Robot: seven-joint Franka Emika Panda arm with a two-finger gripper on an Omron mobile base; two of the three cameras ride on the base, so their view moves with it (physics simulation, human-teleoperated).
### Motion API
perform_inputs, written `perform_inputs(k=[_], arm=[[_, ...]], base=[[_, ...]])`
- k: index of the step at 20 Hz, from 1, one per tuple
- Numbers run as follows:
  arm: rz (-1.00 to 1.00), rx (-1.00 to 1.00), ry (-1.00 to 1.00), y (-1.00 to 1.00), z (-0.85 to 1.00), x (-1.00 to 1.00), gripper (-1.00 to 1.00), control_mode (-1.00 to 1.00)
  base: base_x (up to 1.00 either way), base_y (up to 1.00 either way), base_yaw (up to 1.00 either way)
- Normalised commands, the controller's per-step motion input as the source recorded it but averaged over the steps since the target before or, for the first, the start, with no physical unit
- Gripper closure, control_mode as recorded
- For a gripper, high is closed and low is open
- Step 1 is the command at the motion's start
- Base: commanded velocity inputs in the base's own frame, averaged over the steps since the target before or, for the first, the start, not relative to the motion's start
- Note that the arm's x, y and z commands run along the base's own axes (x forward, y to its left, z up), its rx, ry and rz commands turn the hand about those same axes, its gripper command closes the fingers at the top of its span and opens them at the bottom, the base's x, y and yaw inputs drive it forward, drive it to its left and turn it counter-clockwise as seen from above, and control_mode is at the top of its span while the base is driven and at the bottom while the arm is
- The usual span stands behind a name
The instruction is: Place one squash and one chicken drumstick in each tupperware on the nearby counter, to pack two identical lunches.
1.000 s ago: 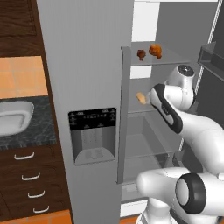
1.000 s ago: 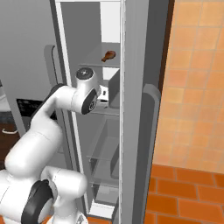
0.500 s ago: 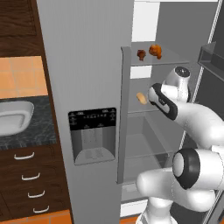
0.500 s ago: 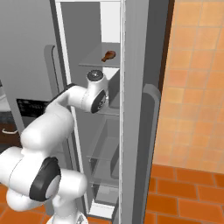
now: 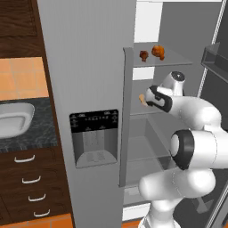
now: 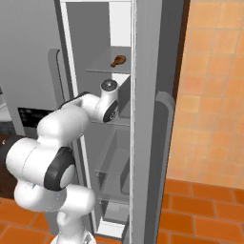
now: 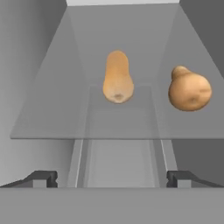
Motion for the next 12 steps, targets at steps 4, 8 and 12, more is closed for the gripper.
perform_inputs(k=[4, 8, 12], arm=[[0.00, 0.01, 0.01, 0.00, -0.24, 0.62, -1.00, -1.00], [0.00, 0.00, 0.10, 0.00, -0.24, 0.54, -1.00, -1.00], [0.00, 0.00, 0.06, 0.00, -0.23, 0.55, -1.00, -1.00]], base=[[0.00, 0.00, 0.00], [0.00, 0.00, 0.00], [0.00, 0.00, 0.00]])
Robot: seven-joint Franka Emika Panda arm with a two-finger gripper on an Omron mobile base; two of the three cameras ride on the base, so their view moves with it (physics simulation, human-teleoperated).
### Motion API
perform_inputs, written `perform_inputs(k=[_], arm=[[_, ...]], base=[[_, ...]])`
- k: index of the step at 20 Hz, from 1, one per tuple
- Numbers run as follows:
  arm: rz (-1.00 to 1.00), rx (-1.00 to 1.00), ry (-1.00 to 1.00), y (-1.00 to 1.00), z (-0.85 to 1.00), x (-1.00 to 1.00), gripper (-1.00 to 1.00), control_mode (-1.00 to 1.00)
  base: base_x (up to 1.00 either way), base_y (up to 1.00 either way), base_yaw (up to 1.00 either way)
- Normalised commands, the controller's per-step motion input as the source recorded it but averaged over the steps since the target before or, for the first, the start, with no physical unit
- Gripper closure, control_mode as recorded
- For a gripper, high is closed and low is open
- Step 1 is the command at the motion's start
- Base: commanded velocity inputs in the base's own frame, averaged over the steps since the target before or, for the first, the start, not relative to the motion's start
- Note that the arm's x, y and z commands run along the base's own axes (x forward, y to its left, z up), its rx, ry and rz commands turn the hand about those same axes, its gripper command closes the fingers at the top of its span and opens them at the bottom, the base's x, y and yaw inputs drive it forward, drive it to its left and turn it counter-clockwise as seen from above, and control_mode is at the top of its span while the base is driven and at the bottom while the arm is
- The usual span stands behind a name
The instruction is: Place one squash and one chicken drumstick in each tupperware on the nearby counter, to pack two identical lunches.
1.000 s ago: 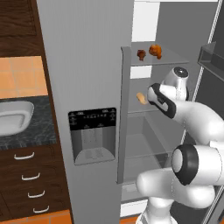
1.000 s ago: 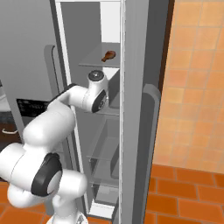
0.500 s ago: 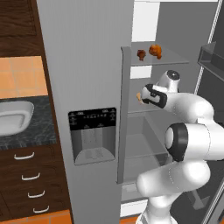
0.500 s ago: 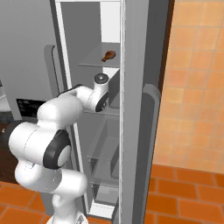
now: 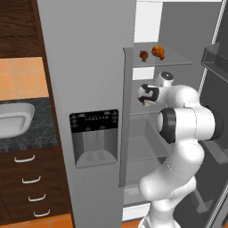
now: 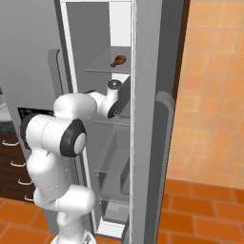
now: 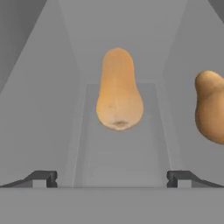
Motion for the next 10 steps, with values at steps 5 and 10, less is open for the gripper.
perform_inputs(k=[5, 10], arm=[[0.00, 0.00, 0.00, 0.00, -0.22, 0.47, -1.00, -1.00], [-0.01, 0.00, 0.00, -0.02, -0.26, 0.52, -1.00, -1.00]], base=[[0.00, 0.00, 0.00], [0.00, 0.00, 0.00]])
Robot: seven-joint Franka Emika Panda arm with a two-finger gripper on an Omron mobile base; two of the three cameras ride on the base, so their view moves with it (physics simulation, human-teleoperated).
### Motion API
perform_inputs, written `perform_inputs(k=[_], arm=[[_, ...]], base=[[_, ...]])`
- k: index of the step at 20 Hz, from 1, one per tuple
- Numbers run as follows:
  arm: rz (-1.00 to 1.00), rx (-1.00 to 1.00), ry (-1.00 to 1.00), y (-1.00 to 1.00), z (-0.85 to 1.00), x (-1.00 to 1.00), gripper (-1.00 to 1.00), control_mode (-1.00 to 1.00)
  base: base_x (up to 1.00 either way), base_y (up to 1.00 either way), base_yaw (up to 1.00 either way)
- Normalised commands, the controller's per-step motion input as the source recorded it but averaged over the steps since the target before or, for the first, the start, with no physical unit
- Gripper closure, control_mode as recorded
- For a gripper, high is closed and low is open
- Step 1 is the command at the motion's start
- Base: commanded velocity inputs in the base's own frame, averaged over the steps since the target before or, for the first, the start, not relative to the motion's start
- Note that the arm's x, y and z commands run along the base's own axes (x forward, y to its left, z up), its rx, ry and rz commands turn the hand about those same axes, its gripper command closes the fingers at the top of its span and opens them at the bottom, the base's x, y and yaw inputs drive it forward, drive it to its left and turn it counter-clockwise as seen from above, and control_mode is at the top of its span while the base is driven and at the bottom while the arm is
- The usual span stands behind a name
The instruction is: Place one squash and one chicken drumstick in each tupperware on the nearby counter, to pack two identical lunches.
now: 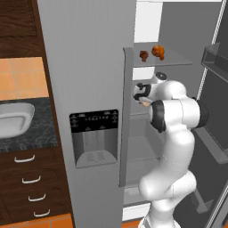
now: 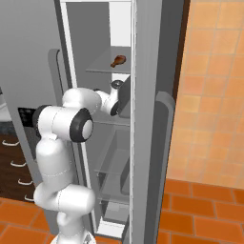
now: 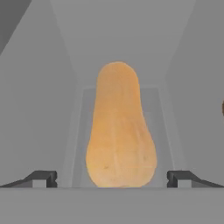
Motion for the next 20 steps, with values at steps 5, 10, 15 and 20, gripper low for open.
perform_inputs(k=[5, 10, 15, 20], arm=[[-0.03, 0.00, 0.00, -0.15, -0.30, 0.41, -1.00, -1.00], [-0.02, 0.00, 0.11, -0.01, -0.54, 0.09, 1.00, -1.00], [0.00, 0.00, 0.02, 0.00, 0.00, -0.02, 1.00, -1.00], [-0.01, 0.05, -0.11, -0.10, 0.01, -0.86, 1.00, -1.00]], base=[[0.00, 0.00, 0.00], [0.00, 0.00, 0.00], [0.00, 0.00, 0.00], [0.00, 0.00, 0.00]])
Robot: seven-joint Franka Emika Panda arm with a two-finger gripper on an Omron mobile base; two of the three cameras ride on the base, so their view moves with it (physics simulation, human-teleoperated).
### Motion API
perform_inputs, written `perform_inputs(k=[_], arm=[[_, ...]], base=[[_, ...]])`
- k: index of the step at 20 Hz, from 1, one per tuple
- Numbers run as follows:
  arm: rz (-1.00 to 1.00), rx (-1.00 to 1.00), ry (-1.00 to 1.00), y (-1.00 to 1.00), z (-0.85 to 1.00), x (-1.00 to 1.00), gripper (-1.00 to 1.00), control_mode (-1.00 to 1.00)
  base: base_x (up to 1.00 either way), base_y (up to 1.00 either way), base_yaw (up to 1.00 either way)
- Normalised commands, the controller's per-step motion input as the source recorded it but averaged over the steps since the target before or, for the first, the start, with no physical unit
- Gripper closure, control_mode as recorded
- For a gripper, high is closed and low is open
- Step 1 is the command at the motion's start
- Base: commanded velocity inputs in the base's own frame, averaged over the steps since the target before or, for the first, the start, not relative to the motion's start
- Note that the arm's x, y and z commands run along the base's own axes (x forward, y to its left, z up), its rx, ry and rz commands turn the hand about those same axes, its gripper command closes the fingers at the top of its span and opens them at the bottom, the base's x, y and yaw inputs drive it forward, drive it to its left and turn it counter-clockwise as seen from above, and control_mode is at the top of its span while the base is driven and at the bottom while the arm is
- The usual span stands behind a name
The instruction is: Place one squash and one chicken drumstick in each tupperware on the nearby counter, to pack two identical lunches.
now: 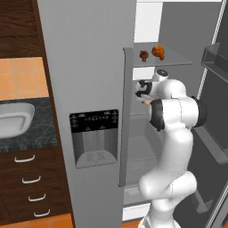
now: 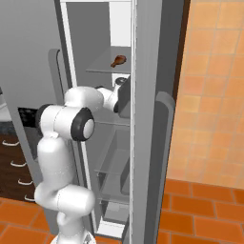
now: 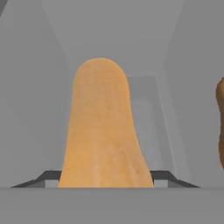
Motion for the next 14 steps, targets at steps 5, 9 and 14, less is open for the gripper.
perform_inputs(k=[5, 9, 14], arm=[[-0.05, 0.10, -0.27, -0.19, 0.38, -1.00, 1.00, -1.00], [-0.06, 0.03, -0.06, -0.02, 0.85, -1.00, 1.00, -1.00], [-0.02, 0.00, 0.05, 0.00, 0.95, -1.00, 1.00, -1.00]], base=[[0.00, 0.00, 0.00], [0.00, 0.00, 0.00], [0.00, 0.00, 0.00]])
